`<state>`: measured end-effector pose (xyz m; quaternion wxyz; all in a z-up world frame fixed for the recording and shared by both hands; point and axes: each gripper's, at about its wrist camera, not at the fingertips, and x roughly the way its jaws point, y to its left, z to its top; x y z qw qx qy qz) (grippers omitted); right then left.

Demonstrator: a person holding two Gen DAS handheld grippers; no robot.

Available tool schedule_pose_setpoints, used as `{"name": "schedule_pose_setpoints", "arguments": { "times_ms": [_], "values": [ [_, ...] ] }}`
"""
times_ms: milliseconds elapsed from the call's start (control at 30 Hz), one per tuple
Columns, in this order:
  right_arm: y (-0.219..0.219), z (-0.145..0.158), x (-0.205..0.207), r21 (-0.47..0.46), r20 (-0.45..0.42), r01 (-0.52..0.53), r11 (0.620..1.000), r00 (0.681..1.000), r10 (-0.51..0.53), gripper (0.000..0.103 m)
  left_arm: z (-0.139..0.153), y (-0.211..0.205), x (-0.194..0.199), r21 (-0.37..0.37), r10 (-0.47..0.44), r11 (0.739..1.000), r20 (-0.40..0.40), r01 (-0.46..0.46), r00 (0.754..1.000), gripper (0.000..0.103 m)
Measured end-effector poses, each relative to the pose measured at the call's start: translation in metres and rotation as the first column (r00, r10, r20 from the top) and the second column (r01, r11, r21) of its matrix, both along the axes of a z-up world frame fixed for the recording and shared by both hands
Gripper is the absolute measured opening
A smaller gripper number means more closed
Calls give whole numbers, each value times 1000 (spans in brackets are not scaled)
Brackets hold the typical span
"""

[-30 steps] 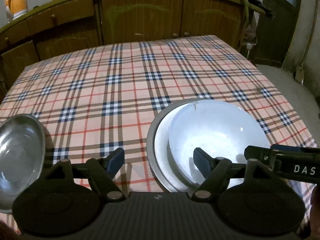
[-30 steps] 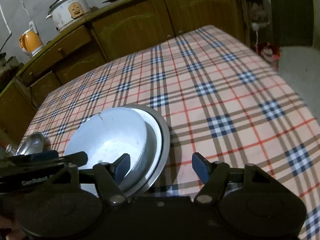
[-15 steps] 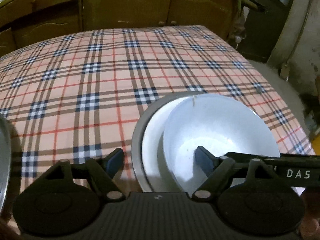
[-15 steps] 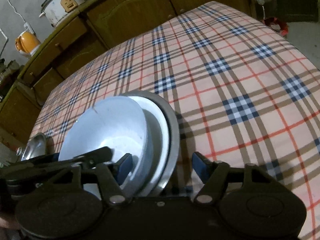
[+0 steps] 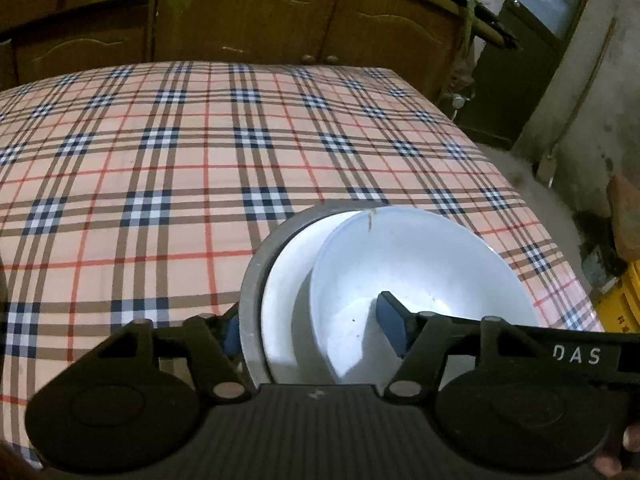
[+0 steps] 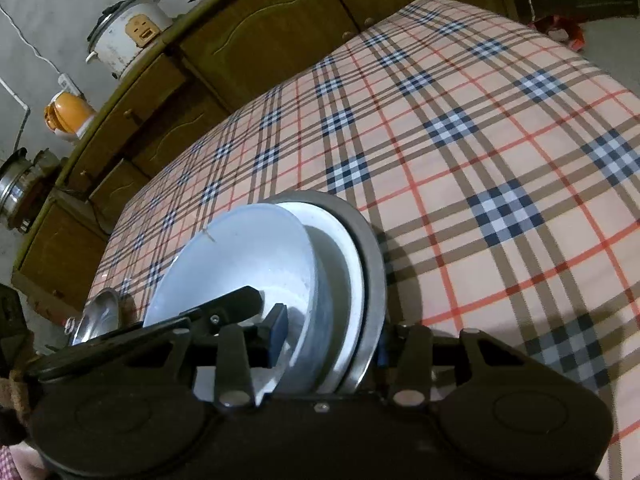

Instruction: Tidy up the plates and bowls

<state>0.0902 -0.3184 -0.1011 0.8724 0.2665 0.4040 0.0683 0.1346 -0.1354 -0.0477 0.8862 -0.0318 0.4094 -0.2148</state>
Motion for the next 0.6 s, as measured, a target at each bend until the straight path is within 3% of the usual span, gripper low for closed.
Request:
{"name": "schedule_pose_setpoints", "arguments": {
  "times_ms": [233,600],
  "values": [
    [-10,14,-11,-4,41,40,999,998,-40,53,17,-9,-1,-6,-17,1000,34,18,999,64],
    [-34,63,-38,-20,126,97,995,988,-94,53,59,-34,-21,-12,-57,998,125,59,991,62]
  ]
}}
